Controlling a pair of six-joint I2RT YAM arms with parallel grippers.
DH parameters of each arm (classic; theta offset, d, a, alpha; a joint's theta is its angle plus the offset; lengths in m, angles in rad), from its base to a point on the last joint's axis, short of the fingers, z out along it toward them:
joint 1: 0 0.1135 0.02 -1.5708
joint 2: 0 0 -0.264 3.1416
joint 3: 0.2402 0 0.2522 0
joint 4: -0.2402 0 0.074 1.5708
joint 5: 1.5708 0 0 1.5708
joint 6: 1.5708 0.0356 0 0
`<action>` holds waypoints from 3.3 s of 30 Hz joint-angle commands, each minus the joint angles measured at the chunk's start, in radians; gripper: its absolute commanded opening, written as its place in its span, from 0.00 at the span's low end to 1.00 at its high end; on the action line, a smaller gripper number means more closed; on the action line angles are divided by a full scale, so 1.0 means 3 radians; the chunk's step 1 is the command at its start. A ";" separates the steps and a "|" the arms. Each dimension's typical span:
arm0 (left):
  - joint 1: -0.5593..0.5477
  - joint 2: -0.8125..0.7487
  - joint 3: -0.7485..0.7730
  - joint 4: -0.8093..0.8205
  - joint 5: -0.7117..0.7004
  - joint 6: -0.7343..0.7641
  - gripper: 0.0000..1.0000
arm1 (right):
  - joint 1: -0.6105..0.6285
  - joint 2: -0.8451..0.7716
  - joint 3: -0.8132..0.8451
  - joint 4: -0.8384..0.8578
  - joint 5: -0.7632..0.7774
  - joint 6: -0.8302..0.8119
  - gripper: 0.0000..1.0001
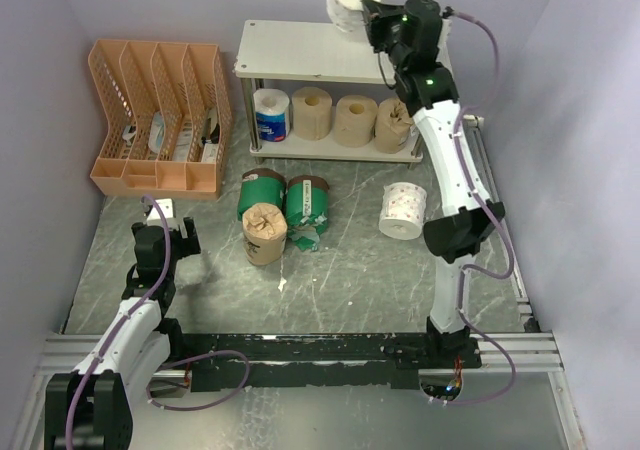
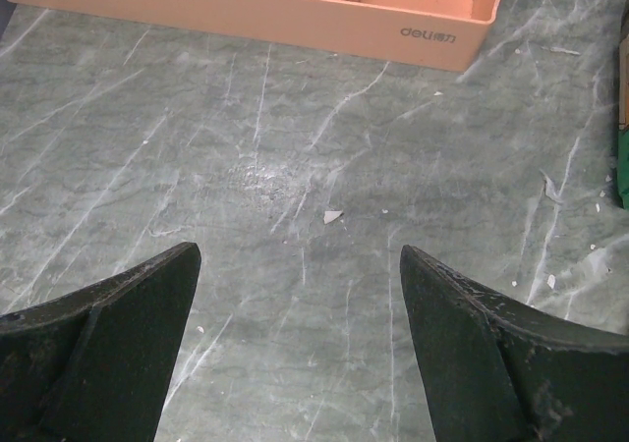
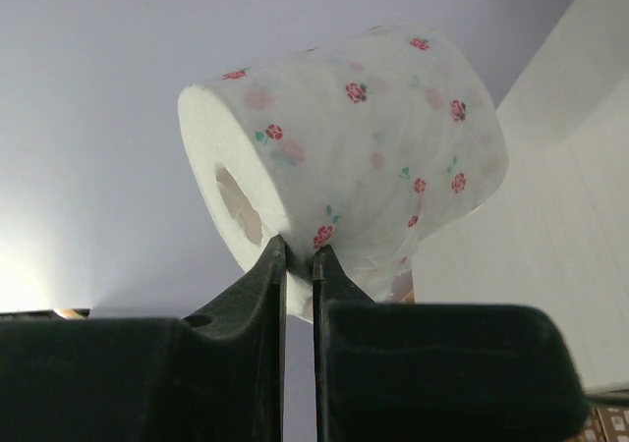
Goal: Place and organize the paper towels onto the shelf
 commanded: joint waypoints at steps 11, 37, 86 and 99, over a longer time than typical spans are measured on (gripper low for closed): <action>0.0036 -0.0021 -0.0046 0.0141 0.0054 -0.0027 0.94 | 0.0284 0.0289 -0.0053 0.0627 -0.0106 0.0028 0.00; 0.0036 -0.0049 -0.0061 0.0141 0.0054 -0.0030 0.94 | 0.0360 -0.0316 -0.0509 0.0634 -0.0189 -0.0082 0.00; 0.0022 -0.0094 -0.0072 0.0136 0.0043 -0.0030 0.94 | 0.0478 -0.0563 -0.0667 0.0687 -0.0254 -0.0907 1.00; -0.0167 -0.0148 -0.0082 0.0129 -0.0142 -0.0002 0.94 | 0.1321 -0.3003 -0.4484 0.0704 0.1278 -0.5074 1.00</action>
